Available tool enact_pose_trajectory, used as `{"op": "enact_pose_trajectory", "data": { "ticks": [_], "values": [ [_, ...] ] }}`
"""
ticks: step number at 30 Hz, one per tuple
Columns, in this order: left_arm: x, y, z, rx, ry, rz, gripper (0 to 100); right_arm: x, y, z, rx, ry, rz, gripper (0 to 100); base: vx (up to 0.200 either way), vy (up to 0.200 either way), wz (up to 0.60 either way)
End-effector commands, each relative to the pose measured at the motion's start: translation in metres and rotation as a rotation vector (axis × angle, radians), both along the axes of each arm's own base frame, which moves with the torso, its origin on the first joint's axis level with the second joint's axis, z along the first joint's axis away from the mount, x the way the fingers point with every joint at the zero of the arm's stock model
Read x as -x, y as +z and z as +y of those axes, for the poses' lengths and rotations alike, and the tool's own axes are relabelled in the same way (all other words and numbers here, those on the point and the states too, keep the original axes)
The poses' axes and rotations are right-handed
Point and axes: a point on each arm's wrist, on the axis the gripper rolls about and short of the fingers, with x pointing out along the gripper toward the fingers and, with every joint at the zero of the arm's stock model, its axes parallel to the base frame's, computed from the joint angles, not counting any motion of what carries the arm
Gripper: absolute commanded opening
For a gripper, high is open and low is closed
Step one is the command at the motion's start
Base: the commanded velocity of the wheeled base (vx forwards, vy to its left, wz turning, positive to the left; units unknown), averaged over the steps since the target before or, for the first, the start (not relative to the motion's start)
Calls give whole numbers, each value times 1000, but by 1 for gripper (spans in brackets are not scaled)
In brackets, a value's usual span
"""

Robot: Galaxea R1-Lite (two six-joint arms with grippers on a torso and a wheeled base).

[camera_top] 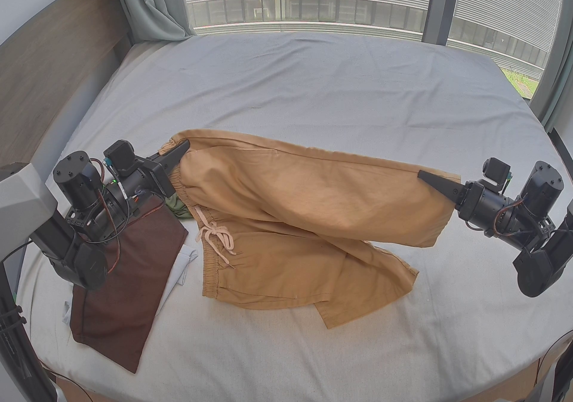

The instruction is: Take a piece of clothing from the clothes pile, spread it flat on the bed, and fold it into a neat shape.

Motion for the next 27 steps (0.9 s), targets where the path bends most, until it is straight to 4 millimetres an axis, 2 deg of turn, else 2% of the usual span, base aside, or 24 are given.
{"op": "enact_pose_trajectory", "data": {
  "ticks": [1, 10, 27],
  "values": [
    [0, 1, 2, 2, 7, -5, 0, -2, 2, -4, 0, -15, -9, 0, 0, 0, 0],
    [0, 0, 2, 4, 9, 1, 0, -6, 4, -17, 0, -59, -23, 0, 0, 0, 0],
    [-2, -2, 7, 7, 23, 11, 0, -11, 7, -27, -1, -93, -39, 0, 0, 0, 0]
  ]
}}
